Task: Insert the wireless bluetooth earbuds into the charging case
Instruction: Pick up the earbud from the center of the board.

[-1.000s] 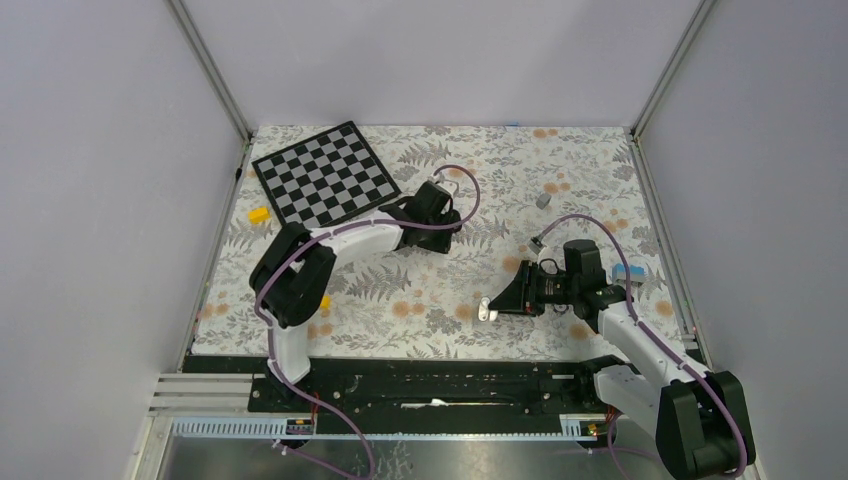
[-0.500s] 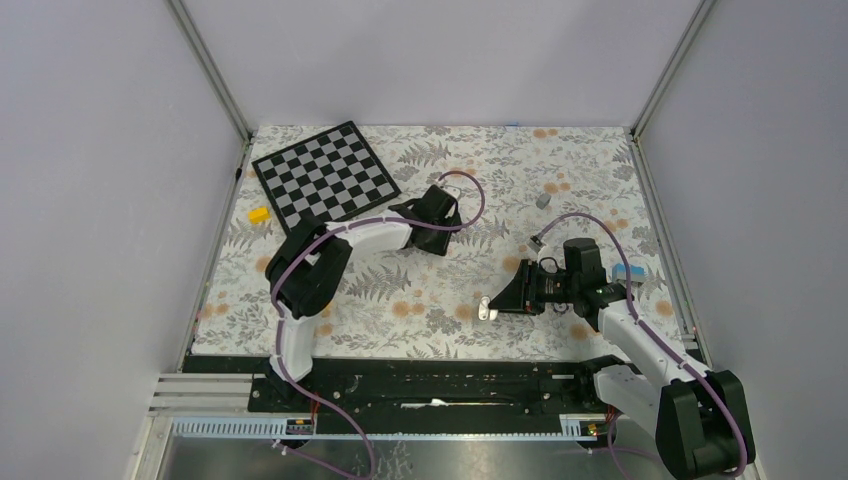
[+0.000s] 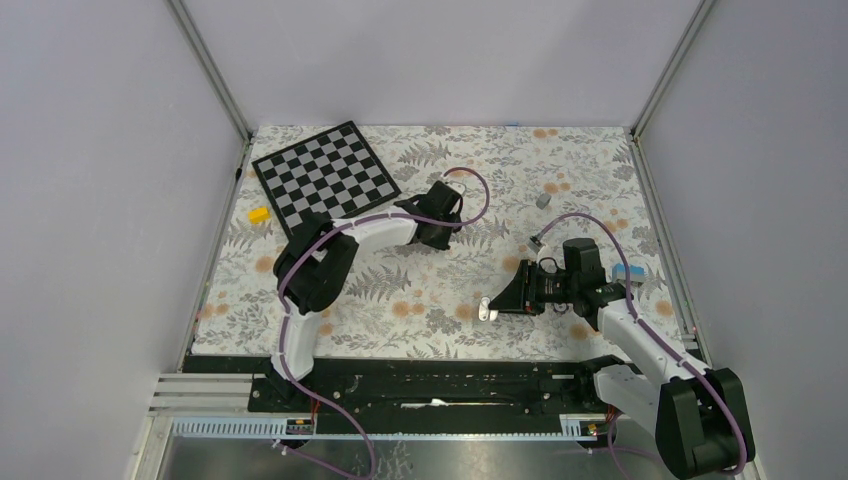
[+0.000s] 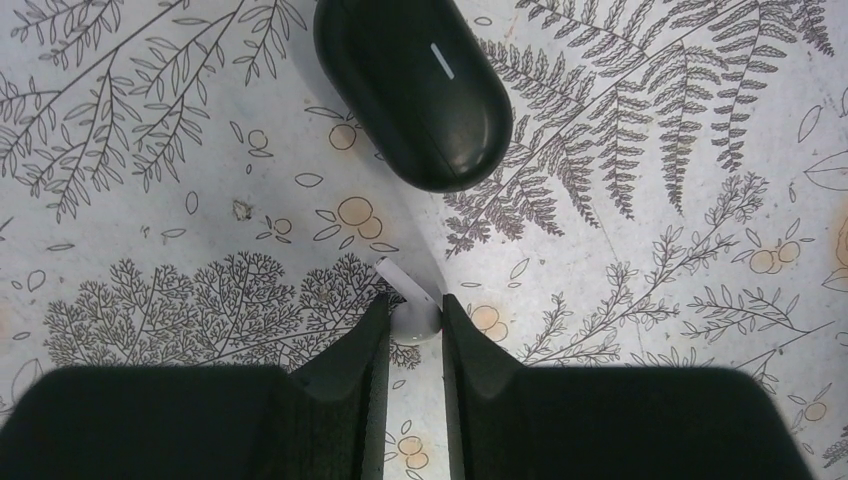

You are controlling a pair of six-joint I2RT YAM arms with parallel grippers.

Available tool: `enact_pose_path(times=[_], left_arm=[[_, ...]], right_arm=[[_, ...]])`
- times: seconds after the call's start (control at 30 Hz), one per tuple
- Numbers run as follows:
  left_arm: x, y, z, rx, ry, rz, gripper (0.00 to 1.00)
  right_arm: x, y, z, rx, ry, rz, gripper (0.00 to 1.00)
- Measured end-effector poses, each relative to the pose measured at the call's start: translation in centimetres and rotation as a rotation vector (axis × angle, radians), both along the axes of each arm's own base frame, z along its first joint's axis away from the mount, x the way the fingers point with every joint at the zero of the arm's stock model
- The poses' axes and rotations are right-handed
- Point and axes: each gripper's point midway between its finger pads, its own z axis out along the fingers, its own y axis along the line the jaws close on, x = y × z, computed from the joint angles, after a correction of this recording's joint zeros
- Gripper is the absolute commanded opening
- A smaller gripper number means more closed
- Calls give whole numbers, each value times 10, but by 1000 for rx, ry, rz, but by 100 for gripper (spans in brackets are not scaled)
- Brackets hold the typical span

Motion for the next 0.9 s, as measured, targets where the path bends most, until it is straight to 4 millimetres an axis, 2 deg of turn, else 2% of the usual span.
enact_pose_path(times=[0.23,0.5,0.73,0.9], left_arm=[[1,0,0,6,-1,-9,10],[-8,2,6,5,27,-19,10],[-27,-11,48,-116,64,-74,10],[-44,-21,82,-255,115,-96,10]], right_arm=[[0,0,-1,-3,5,1,0],[0,0,-2,-3,7,1,0],[3,0,1,-4,-2,1,0],[13,1,-6,-19,-8,-14,0]])
